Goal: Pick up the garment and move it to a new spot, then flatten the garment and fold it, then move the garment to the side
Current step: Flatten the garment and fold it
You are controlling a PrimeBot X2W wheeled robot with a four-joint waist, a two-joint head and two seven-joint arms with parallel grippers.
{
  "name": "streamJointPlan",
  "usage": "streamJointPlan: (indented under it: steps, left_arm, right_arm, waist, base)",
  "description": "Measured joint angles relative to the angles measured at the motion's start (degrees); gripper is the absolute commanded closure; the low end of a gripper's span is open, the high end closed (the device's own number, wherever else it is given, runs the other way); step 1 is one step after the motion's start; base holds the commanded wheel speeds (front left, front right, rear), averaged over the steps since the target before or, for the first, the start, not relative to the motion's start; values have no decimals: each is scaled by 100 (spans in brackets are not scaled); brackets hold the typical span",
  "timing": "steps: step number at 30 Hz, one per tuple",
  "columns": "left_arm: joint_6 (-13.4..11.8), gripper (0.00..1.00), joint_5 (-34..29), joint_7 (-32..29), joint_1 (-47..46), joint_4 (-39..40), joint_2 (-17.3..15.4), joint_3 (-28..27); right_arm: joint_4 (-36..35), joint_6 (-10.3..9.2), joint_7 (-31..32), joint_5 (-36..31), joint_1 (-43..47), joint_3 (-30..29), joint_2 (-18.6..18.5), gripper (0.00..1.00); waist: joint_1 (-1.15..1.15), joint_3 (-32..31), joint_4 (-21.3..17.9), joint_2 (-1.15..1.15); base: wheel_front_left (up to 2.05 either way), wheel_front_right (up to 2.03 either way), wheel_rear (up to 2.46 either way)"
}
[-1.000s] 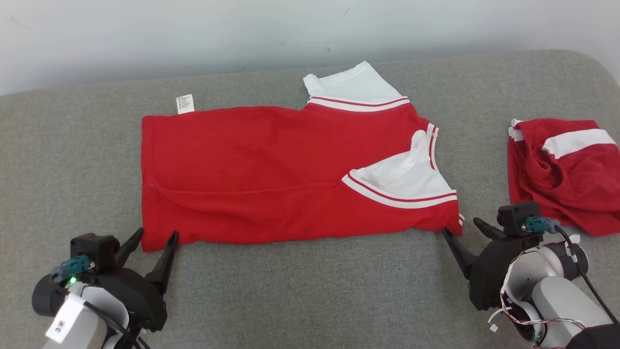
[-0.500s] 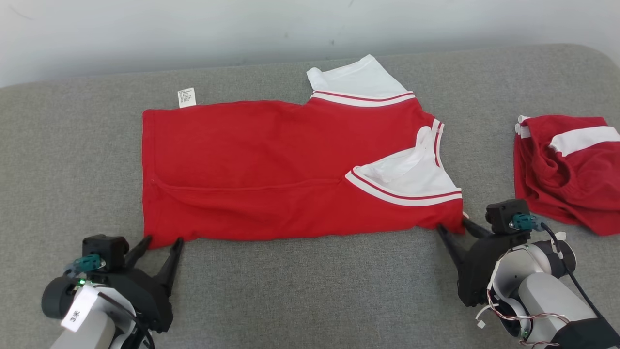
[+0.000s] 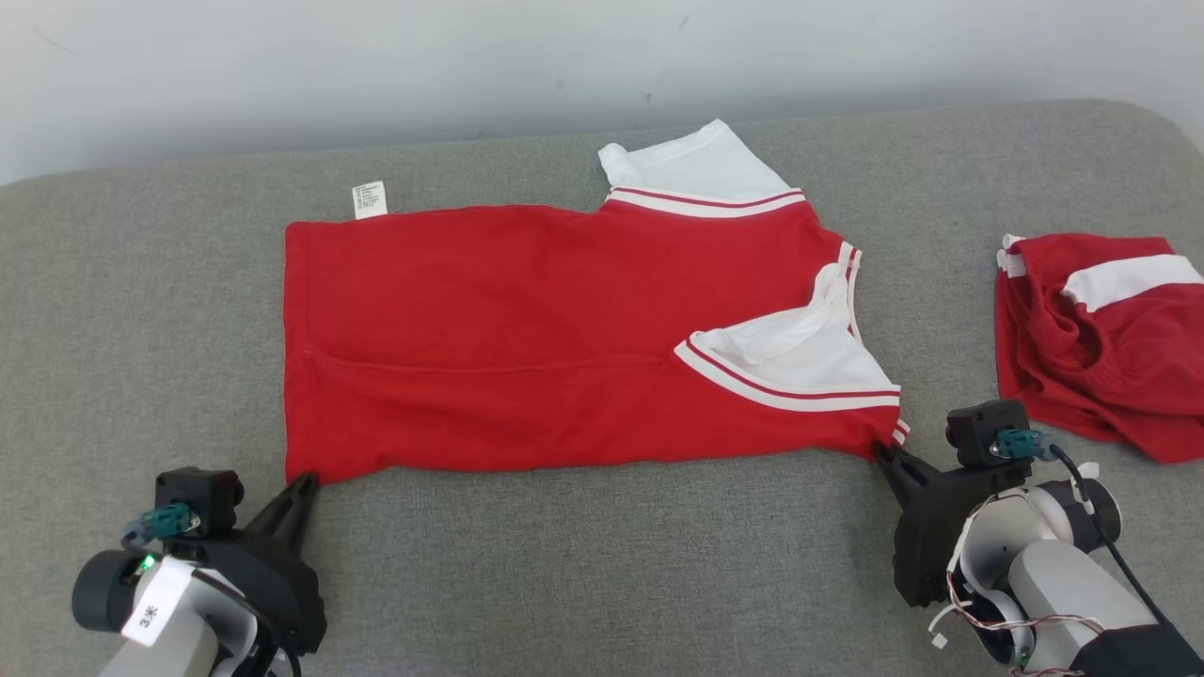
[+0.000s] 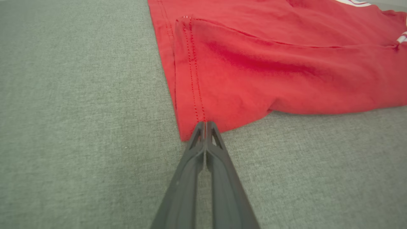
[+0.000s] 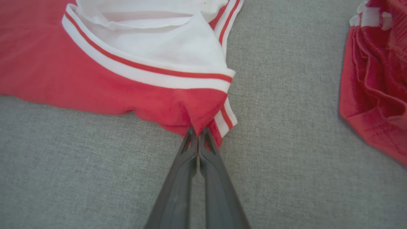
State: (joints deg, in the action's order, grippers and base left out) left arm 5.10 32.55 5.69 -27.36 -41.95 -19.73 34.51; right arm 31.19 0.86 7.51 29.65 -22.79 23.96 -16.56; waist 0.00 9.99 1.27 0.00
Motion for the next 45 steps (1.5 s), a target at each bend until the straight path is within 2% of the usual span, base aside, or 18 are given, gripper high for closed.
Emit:
streamJointPlan:
  steps: [1, 2, 3, 15, 22, 32, 33, 34, 35, 41, 45]
  left_arm:
    - [-1, 0, -16, 27, -1, -12, -2, -1]
    - [-4, 0, -33, 62, -1, -18, -2, -1]
    - [-5, 0, -36, 102, -1, -25, -2, -3]
    - [-1, 0, -76, 214, -172, -283, 8, -29]
    - [52, 0, 46, 212, -238, -541, 187, -40]
    - [114, 0, 171, 130, -387, -860, 283, -43]
    - [149, 44, 178, 114, -386, -881, 303, -37]
    - [148, 100, 178, 118, -387, -889, 320, -37]
    - [149, 100, 178, 120, -391, -898, 325, -31]
    - [197, 100, 172, 143, -499, -995, 353, 100]
    - [199, 100, 172, 226, -498, -1038, 339, 118]
  right_arm:
    - [13, 14, -4, 0, 0, -2, -3, 100]
    - [24, 14, -7, 0, 0, -5, -4, 91]
    - [31, 14, -41, 0, 0, -14, -4, 0]
    - [58, 30, -153, 5, -23, -22, 10, 0]
    - [202, 49, -153, 0, -96, 13, 15, 0]
    - [353, 66, -153, -35, -159, 85, 76, 0]
    - [369, 66, -153, -53, -171, 93, 85, 31]
    - [379, 67, -153, -54, -191, 110, 94, 82]
    - [387, 73, -153, -54, -221, 122, 105, 100]
    - [476, 125, -207, -59, -266, 105, 102, 100]
    - [535, 230, -254, -11, -267, 37, 102, 100]
  waist:
    - [0, -5, 2, 0]
    - [0, -9, 4, 1]
    - [0, -12, 6, 0]
    - [0, -10, -3, 0]
    - [0, -43, -33, 1]
    - [0, -3, -54, 0]
    - [0, 1, -55, 0]
    - [0, 4, -56, 1]
    - [0, 7, -56, 0]
    - [0, -1, -15, 0]
    - [0, -82, 26, 0]
  base:
    - [0, 0, 0]
    - [0, 0, 0]
    - [0, 0, 0]
    - [0, 0, 0]
    - [0, 0, 0]
    - [0, 0, 0]
    - [0, 0, 0]
    - [0, 0, 0]
    - [0, 0, 0]
    - [0, 0, 0]
    - [0, 0, 0]
